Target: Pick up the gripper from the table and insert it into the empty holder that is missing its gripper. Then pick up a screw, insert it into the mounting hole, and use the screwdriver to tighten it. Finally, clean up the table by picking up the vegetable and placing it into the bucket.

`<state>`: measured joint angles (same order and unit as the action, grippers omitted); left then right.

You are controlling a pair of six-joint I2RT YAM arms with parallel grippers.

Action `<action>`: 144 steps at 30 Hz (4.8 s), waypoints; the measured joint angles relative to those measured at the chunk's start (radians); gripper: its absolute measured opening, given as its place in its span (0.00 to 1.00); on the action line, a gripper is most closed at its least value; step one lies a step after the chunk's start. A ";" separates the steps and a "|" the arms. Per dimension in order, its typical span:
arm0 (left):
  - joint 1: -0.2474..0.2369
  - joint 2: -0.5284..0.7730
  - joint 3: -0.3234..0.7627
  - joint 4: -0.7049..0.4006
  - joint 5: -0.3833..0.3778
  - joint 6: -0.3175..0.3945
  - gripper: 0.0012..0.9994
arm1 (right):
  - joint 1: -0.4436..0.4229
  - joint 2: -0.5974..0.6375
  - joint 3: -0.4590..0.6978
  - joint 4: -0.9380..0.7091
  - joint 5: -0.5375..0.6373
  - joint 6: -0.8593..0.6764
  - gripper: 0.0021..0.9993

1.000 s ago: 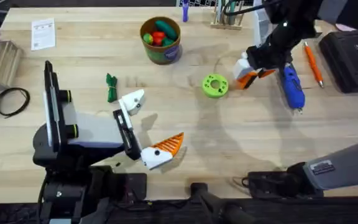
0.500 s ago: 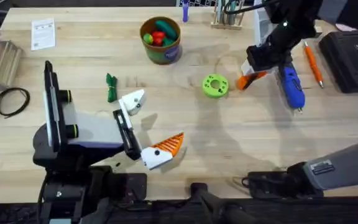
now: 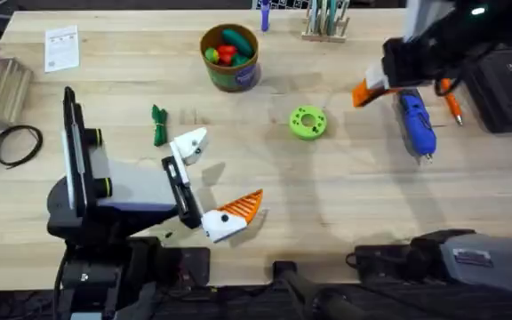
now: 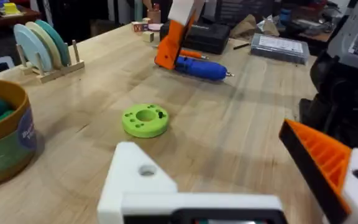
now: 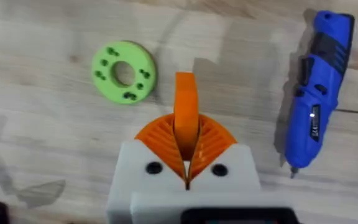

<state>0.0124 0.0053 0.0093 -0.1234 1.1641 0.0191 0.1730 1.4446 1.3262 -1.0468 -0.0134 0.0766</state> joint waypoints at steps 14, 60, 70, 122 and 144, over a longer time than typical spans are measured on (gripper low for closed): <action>0.000 0.000 0.000 0.000 0.000 0.000 0.99 | 0.000 -0.222 -0.221 0.303 -0.441 0.085 0.01; 0.000 0.000 0.000 0.000 0.000 0.000 0.99 | 0.135 0.274 -0.791 2.344 -1.451 1.468 0.01; 0.000 0.000 0.000 0.000 0.000 0.000 0.99 | 0.180 0.282 -0.751 2.345 -1.447 1.455 0.01; 0.000 0.000 0.000 0.000 0.000 0.004 0.99 | 0.296 0.401 -0.667 2.341 -1.413 1.363 0.01; 0.005 0.000 0.000 0.003 -0.014 0.008 0.99 | 0.357 0.425 -0.634 2.340 -1.353 1.374 0.01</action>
<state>0.0174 0.0055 0.0093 -0.1207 1.1496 0.0274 0.5302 1.8694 0.6923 1.2930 -1.3660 1.4509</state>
